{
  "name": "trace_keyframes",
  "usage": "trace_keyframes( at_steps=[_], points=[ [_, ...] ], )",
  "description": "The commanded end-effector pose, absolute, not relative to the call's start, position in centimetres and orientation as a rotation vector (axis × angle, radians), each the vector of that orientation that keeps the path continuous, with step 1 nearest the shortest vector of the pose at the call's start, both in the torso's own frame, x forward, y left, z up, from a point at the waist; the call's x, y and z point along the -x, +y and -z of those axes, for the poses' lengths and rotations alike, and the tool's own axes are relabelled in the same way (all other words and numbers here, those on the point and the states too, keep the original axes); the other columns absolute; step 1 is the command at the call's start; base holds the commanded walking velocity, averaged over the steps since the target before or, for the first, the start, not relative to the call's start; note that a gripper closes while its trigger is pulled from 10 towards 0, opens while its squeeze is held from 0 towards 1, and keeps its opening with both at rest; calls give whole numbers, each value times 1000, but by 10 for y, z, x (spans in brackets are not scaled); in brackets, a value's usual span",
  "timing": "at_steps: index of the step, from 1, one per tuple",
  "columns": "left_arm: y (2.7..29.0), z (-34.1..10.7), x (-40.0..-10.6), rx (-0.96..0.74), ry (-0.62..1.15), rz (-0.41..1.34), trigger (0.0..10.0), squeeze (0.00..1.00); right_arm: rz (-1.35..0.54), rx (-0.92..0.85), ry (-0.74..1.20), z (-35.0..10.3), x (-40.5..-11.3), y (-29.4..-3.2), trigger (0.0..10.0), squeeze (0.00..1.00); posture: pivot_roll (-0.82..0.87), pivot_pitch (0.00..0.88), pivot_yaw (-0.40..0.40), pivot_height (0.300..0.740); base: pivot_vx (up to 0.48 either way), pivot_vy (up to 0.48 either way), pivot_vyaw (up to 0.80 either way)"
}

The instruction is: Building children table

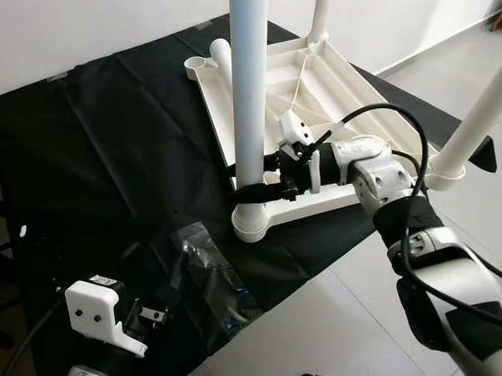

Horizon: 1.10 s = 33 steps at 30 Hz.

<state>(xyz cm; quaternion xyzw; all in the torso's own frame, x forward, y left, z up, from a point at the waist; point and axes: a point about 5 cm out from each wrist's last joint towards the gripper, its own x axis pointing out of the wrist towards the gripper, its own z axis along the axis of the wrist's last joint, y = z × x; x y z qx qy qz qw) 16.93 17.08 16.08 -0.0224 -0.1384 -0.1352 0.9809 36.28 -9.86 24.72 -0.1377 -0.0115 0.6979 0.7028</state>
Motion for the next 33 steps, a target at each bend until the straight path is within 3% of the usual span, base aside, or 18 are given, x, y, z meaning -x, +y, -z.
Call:
trace_keyframes(
  at_steps=[1, 4, 5, 7, 9, 10, 11, 12, 13, 15, 17, 25, 26, 27, 28, 31, 32, 33],
  points=[
    [169, -160, -167, 48, -271, 272, 10000, 0, -1575, 300, -57, -249, -362, -97, 0, 0, 100, 228, 1, 740, 0, 0, 0],
    [169, -160, -167, 49, -271, 271, 10000, 0, -1576, 300, -57, -248, -363, -98, 0, 0, 100, 228, 1, 740, 0, 0, 0],
    [169, -159, -167, 52, -272, 272, 10000, 0, -1497, 296, -62, -243, -363, -101, 0, 0, 85, 223, -5, 740, 0, 0, 0],
    [168, -158, -168, 56, -273, 272, 10000, 0, -1239, 220, -52, -228, -364, -104, 0, 0, 81, 220, -12, 740, 0, 0, 0],
    [169, -158, -168, 57, -275, 270, 10000, 0, -826, 102, -64, -203, -358, -90, 0, 0, 66, 219, -12, 740, 0, 0, 0],
    [169, -158, -168, 57, -275, 270, 10000, 0, -826, 102, -64, -203, -358, -90, 0, 0, 66, 219, -12, 740, 0, 0, 0],
    [170, -158, -168, 57, -275, 269, 10000, 0, -560, 94, -23, -190, -355, -94, 0, 0, 62, 219, -8, 740, 0, 0, 0],
    [170, -159, -169, 58, -275, 270, 10000, 0, -477, 111, -2, -178, -337, -88, 0, 0, 56, 219, -3, 740, 0, 0, 0],
    [170, -159, -169, 58, -275, 270, 10000, 0, -477, 111, -2, -178, -337, -88, 0, 0, 56, 219, -3, 740, 0, 0, 0],
    [171, -158, -171, 55, -274, 276, 10000, 0, -516, 148, 4, -170, -302, -59, 0, 0, 50, 204, 14, 740, 0, 0, 0],
    [171, -157, -172, 53, -273, 277, 10000, 0, -550, 152, -10, -170, -294, -50, 0, 0, 50, 204, 14, 740, 0, 0, 0],
    [173, -155, -175, 51, -273, 274, 10000, 0, -593, 175, -25, -170, -303, -45, 0, 0, 51, 187, 4, 740, 0, 0, 0],
    [173, -155, -176, 50, -274, 271, 10000, 0, -624, 175, -21, -171, -304, -44, 980, 0, 50, 187, 6, 740, 0, 0, 0],
    [173, -155, -176, 50, -274, 271, 10000, 0, -624, 175, -21, -171, -304, -44, 980, 0, 50, 187, 6, 740, 0, 0, 0],
    [173, -155, -176, 49, -275, 269, 10000, 0, -627, 173, -14, -173, -302, -41, 10000, 0, 50, 187, 6, 740, 0, 0, 0],
    [173, -155, -177, 50, -274, 271, 10000, 0, -753, 144, -25, -185, -290, -27, 10000, 0, 54, 189, 8, 740, 0, 0, 0],
    [173, -155, -177, 50, -274, 272, 10000, 0, -819, 115, -17, -189, -290, -25, 10000, 1000, 59, 190, 3, 740, 0, 0, 0],
    [173, -155, -177, 50, -275, 272, 10000, 0, -874, 90, -8, -193, -290, -25, 10000, 1000, 59, 190, 3, 740, 0, 0, 0]
  ],
)
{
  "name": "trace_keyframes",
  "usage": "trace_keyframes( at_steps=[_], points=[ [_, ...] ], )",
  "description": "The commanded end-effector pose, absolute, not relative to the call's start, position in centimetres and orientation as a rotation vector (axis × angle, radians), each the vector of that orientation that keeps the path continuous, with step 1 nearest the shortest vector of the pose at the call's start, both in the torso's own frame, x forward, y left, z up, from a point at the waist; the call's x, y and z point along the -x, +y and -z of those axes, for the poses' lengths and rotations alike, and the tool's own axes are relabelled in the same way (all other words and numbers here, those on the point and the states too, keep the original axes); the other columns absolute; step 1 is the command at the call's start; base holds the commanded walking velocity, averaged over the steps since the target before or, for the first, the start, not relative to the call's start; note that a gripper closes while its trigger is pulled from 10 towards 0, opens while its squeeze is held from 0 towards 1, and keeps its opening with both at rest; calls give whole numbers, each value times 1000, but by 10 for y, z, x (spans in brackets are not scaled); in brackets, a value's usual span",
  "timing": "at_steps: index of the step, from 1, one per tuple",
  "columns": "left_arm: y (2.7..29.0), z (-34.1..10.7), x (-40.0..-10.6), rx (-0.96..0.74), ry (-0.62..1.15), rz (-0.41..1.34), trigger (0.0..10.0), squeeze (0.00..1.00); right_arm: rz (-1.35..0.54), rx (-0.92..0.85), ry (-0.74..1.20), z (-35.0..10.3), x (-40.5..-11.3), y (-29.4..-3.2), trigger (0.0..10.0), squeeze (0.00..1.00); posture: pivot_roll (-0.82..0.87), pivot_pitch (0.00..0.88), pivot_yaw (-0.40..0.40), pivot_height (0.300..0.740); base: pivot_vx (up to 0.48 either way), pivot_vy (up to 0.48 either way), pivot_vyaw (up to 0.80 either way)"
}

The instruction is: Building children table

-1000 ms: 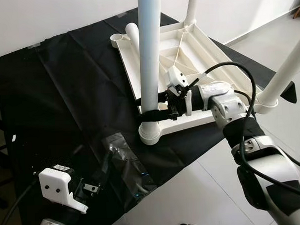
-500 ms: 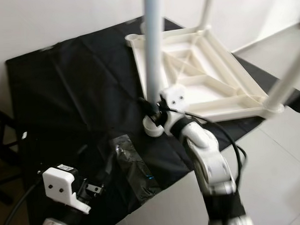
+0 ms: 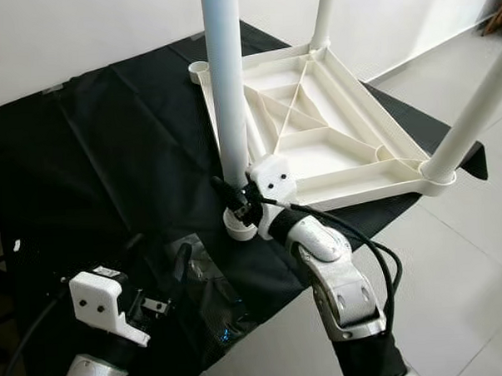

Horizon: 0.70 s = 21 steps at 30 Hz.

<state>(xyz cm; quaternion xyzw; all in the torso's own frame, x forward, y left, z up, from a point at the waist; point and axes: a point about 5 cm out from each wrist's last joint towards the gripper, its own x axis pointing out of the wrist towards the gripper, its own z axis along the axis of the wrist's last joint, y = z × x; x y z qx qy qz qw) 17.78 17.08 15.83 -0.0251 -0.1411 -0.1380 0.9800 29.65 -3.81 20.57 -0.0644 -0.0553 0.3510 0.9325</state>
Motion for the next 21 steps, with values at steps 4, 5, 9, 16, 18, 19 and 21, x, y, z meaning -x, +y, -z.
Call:
trace_keyframes(
  at_steps=[4, 5, 9, 16, 18, 19, 21],
  points=[
    [172, -156, -177, 52, -279, 268, 10000, 0, -1052, 111, -35, -204, -298, -28, 10000, 1000, 74, 198, 3, 740, 0, 0, 0],
    [172, -157, -177, 53, -280, 268, 10000, 0, -1101, 132, -50, -207, -301, -31, 10000, 1000, 74, 198, 3, 740, 0, 0, 0],
    [172, -157, -177, 53, -282, 269, 10000, 0, -1195, 151, -64, -211, -304, -35, 10000, 1000, 80, 204, 9, 740, 0, 0, 0],
    [171, -160, -170, 52, -282, 271, 10000, 0, -1343, 312, -64, -224, -343, -51, 10000, 0, 115, 228, 7, 740, 0, 0, 0],
    [171, -161, -169, 51, -282, 270, 10000, 0, -1347, 315, -63, -229, -349, -53, 10000, 0, 119, 230, 7, 740, 0, 0, 0],
    [171, -162, -166, 48, -282, 262, 10000, 0, -1378, 327, -62, -235, -355, -56, 10000, 0, 135, 244, 3, 740, 0, 0, 0],
    [171, -162, -166, 48, -282, 262, 10000, 0, -1378, 327, -62, -235, -355, -56, 10000, 0, 135, 244, 3, 740, 0, 0, 0]
  ],
)
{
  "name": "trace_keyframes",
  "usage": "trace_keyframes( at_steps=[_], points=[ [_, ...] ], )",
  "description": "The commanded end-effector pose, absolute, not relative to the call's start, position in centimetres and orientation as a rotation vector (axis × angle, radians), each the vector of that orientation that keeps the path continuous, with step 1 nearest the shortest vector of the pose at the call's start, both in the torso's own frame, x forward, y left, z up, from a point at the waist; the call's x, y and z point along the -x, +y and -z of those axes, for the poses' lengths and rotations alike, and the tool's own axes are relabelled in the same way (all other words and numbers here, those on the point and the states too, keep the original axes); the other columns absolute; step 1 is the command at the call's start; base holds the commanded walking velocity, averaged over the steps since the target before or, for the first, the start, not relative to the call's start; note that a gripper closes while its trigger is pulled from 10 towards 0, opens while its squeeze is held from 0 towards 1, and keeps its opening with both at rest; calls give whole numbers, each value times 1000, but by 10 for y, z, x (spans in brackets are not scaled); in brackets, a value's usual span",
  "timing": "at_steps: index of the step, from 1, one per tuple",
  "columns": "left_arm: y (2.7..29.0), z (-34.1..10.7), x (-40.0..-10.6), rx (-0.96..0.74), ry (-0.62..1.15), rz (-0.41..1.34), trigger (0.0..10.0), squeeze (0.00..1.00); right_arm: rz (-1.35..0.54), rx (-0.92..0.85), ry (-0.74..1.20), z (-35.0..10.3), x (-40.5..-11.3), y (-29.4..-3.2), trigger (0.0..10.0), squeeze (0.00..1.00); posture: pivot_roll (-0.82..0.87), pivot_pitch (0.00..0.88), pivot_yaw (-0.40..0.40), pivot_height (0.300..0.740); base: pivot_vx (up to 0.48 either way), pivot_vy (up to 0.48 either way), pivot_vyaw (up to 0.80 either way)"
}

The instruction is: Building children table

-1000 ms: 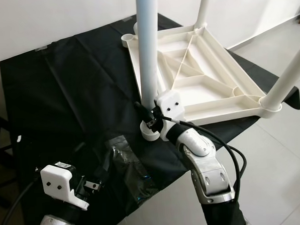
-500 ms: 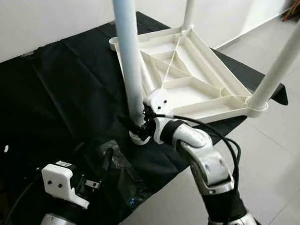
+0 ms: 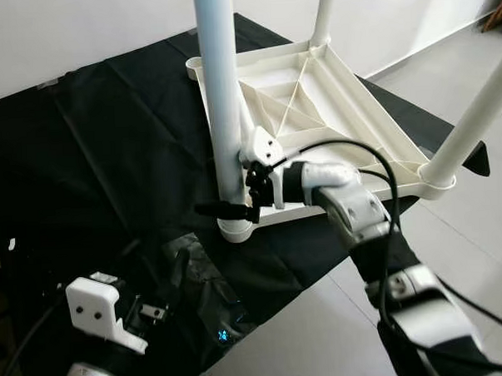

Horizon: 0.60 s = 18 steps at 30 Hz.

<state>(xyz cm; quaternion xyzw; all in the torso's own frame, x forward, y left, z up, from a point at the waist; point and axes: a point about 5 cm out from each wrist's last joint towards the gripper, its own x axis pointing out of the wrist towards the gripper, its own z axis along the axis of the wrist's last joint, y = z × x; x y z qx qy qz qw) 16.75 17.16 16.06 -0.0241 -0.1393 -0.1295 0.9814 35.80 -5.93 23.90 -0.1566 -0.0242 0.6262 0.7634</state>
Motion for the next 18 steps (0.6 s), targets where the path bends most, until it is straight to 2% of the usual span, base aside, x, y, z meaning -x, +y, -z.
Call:
trace_keyframes(
  at_steps=[1, 7, 8, 10, 11, 18],
  points=[
    [172, -162, -164, 45, -282, 254, 10000, 0, -1401, 348, -63, -242, -360, -59, 10000, 0, 143, 247, 2, 740, 0, 0, 0],
    [173, -164, -159, 39, -281, 242, 10000, 0, -1477, 360, -58, -255, -365, -66, 10000, 0, 155, 260, -1, 740, 0, 0, 0],
    [173, -165, -158, 38, -280, 241, 10000, 0, -1506, 356, -59, -256, -365, -67, 4745, 0, 157, 261, -2, 740, 0, 0, 0],
    [173, -165, -158, 38, -280, 241, 10000, 0, -1506, 356, -59, -256, -365, -67, 4745, 0, 157, 261, -2, 740, 0, 0, 0],
    [173, -165, -158, 37, -279, 240, 10000, 0, -1554, 352, -57, -257, -366, -68, 0, 0, 157, 261, -1, 740, 0, 0, 0],
    [172, -164, -160, 36, -278, 239, 10000, 0, -1592, 349, -63, -256, -367, -70, 0, 0, 122, 253, -7, 740, 0, 0, 0]
  ],
)
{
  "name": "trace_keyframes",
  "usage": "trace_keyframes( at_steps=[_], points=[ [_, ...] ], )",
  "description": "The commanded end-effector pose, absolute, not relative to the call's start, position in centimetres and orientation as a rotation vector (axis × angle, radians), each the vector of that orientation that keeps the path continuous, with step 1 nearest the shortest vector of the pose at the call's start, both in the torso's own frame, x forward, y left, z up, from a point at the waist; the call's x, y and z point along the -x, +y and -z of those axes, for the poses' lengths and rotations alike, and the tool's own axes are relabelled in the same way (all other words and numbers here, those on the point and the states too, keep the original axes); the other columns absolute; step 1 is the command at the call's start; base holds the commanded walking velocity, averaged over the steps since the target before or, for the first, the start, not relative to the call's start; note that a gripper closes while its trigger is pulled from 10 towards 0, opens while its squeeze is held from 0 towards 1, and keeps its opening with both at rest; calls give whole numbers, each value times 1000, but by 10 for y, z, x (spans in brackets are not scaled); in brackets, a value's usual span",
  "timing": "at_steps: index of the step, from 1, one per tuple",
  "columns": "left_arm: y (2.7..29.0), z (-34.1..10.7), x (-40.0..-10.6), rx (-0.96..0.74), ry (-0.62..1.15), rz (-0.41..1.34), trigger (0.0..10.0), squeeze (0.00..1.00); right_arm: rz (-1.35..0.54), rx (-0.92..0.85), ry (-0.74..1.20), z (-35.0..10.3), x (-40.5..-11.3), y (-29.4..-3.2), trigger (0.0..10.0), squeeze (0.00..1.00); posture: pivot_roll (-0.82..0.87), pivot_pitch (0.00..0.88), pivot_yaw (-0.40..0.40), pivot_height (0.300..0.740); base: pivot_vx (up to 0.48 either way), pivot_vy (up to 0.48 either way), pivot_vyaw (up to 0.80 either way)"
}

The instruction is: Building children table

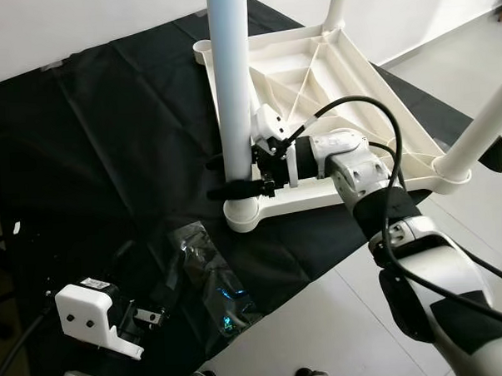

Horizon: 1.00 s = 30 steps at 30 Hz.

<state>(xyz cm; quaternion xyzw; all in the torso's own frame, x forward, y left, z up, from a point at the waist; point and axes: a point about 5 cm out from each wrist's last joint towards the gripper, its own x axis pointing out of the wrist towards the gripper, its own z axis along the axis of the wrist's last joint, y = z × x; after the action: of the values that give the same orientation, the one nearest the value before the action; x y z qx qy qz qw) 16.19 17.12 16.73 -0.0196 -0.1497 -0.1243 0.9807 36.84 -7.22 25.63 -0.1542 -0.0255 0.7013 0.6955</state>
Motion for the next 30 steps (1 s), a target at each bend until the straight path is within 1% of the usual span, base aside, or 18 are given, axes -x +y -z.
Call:
trace_keyframes(
  at_steps=[1, 4, 8, 9, 11, 12, 13, 14, 15, 17, 18, 19, 20, 21, 24, 28, 29, 30],
  points=[
    [172, -164, -160, 36, -278, 239, 10000, 0, -1592, 349, -63, -256, -367, -70, 0, 0, 122, 253, -7, 740, 0, 0, 0],
    [172, -163, -161, 37, -277, 240, 10000, 0, -1590, 343, -74, -257, -369, -71, 0, 0, 110, 245, -6, 740, 0, 0, 0],
    [170, -161, -163, 42, -279, 243, 10000, 0, -1477, 305, -143, -254, -370, -79, 0, 0, 97, 235, -8, 740, 0, 0, 0],
    [170, -161, -164, 43, -279, 243, 10000, 0, -1401, 256, -157, -249, -369, -80, 0, 0, 93, 233, -9, 740, 0, 0, 0],
    [170, -161, -164, 43, -279, 243, 10000, 0, -1401, 256, -157, -249, -369, -80, 0, 0, 93, 233, -9, 740, 0, 0, 0],
    [170, -161, -164, 45, -279, 244, 10000, 0, -1314, 215, -150, -240, -365, -79, 0, 0, 88, 229, -14, 740, 0, 0, 0],
    [170, -161, -164, 45, -279, 244, 10000, 0, -1314, 215, -150, -240, -365, -79, 0, 0, 88, 229, -14, 740, 0, 0, 0],
    [171, -160, -165, 45, -279, 245, 10000, 0, -974, 217, -109, -219, -363, -74, 0, 0, 80, 229, -15, 740, 0, 0, 0],
    [172, -160, -165, 45, -278, 245, 10000, 0, -618, 247, -83, -204, -357, -80, 0, 0, 74, 229, -13, 740, 0, 0, 0],
    [172, -160, -165, 45, -278, 245, 10000, 0, -618, 247, -83, -204, -357, -80, 0, 0, 74, 229, -13, 740, 0, 0, 0],
    [172, -160, -168, 46, -280, 251, 10000, 0, -531, 274, -52, -180, -324, -71, 0, 0, 67, 232, 8, 740, 0, 0, 0],
    [172, -160, -168, 46, -280, 251, 10000, 0, -531, 274, -52, -180, -324, -71, 0, 0, 67, 232, 8, 740, 0, 0, 0],
    [173, -159, -170, 47, -279, 257, 10000, 0, -487, 262, -43, -170, -303, -66, 0, 0, 58, 208, 13, 740, 0, 0, 0],
    [173, -158, -172, 47, -278, 260, 10000, 0, -525, 246, -54, -169, -294, -59, 0, 0, 52, 196, 21, 740, 0, 0, 0],
    [173, -157, -174, 46, -278, 262, 10000, 0, -554, 234, -66, -170, -290, -54, 0, 0, 52, 196, 21, 740, 0, 0, 0],
    [174, -156, -176, 42, -280, 255, 10000, 0, -605, 220, -75, -171, -299, -45, 0, 0, 54, 182, 14, 740, 0, 0, 0],
    [175, -155, -177, 41, -280, 251, 10000, 0, -638, 200, -79, -171, -299, -41, 5882, 0, 54, 181, 11, 740, 0, 0, 0],
    [175, -155, -177, 41, -281, 249, 10000, 0, -660, 186, -82, -171, -299, -39, 5882, 0, 54, 181, 11, 740, 0, 0, 0]
  ],
)
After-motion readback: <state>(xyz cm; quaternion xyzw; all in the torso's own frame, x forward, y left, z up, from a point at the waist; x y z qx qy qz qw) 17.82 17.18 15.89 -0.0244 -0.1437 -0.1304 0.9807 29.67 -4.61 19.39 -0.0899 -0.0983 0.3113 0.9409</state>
